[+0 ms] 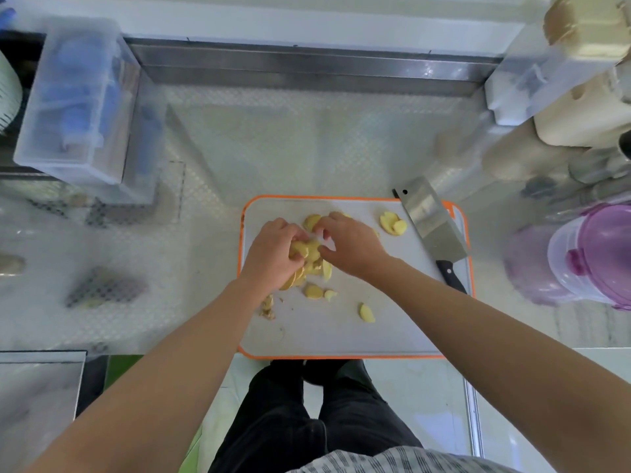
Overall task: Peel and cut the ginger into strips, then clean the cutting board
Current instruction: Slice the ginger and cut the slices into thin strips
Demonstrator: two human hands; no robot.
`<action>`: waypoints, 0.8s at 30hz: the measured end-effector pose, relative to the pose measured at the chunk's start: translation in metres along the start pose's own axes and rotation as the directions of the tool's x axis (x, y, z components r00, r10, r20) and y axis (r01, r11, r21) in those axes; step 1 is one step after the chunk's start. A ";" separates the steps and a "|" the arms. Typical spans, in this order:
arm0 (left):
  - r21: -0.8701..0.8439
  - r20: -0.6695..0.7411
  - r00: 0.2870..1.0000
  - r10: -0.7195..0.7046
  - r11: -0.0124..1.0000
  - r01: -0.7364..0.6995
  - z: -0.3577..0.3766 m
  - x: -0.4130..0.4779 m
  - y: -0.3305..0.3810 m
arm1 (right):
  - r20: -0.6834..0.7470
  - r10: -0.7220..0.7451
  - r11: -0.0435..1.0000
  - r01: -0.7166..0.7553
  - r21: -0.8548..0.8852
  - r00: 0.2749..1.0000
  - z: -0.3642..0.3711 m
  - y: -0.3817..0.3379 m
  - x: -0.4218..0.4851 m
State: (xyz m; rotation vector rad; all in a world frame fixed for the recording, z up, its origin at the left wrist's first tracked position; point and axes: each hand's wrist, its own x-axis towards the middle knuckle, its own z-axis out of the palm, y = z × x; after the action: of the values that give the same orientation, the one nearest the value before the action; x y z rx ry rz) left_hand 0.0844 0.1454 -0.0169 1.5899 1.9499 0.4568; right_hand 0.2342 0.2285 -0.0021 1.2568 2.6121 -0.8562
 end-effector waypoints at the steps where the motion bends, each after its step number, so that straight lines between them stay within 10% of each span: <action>1: -0.004 -0.007 1.000 -0.007 1.000 0.007 0.000 0.000 0.000 | 0.008 -0.014 0.998 0.014 -0.054 1.000 0.003 -0.001 -0.002; 8: -0.242 -0.074 0.975 -0.209 0.952 0.186 -0.006 -0.008 -0.009 | -0.027 -0.002 0.998 0.000 -0.069 1.000 0.014 -0.002 -0.007; 13: -0.655 0.103 0.934 -0.341 0.684 0.322 -0.008 -0.009 0.004 | -0.026 0.077 0.992 -0.074 0.103 0.997 0.012 -0.001 -0.007; 24: -0.082 -0.143 0.950 -0.278 0.960 0.269 0.018 -0.006 0.019 | -0.012 0.147 0.952 -0.139 0.273 0.989 0.009 -0.003 -0.017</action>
State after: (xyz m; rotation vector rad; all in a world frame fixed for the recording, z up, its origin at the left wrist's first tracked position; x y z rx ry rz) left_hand 0.1113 0.1427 -0.0184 1.2512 2.2095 0.5301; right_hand 0.2419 0.2112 -0.0025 1.5160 2.4511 -1.2072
